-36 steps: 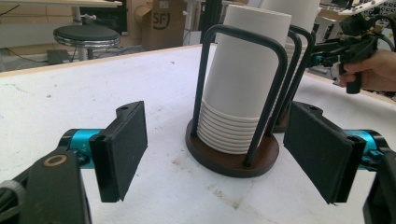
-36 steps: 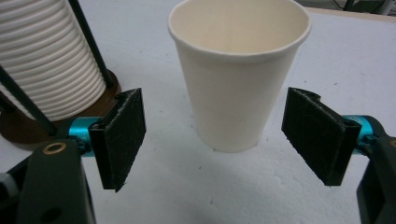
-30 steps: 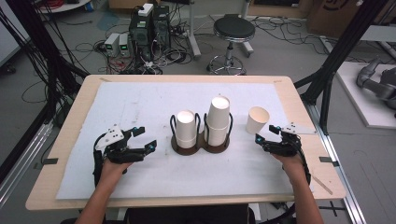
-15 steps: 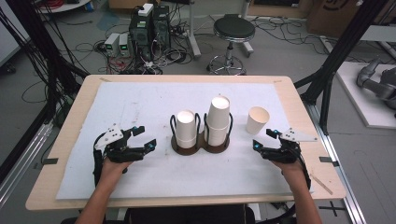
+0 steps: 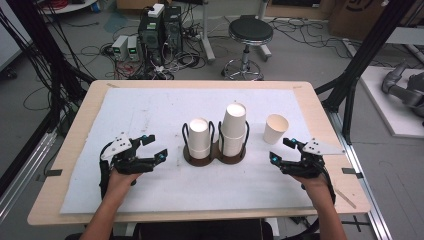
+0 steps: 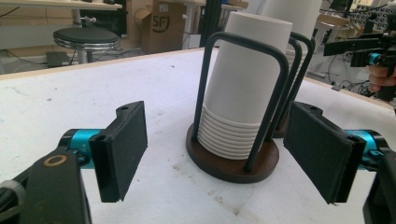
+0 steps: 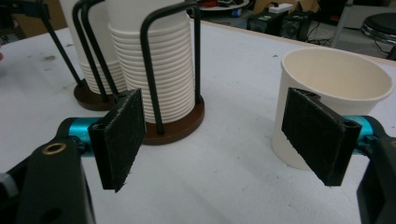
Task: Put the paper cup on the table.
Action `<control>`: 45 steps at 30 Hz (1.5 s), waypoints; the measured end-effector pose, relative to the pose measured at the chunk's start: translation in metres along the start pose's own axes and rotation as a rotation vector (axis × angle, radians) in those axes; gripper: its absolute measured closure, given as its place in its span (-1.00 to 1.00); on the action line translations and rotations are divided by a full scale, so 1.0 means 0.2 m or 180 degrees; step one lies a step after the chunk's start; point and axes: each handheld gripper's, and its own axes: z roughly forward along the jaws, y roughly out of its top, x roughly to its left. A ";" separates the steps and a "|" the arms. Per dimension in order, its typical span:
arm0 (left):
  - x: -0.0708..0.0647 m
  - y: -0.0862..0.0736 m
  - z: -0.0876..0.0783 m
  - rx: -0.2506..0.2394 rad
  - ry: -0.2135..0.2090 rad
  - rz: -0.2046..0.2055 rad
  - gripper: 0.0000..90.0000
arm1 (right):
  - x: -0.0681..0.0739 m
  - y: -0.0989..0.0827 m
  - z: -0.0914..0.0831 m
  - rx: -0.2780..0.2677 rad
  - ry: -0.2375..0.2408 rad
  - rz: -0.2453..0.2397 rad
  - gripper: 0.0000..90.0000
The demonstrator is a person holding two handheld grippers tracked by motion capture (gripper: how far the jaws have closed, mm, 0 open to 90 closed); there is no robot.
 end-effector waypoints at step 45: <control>-0.08 0.13 -0.05 -0.0256 -0.0116 0.0153 -0.52 | 0.16 0.16 -0.11 -0.0369 0.0296 -0.0358 -0.51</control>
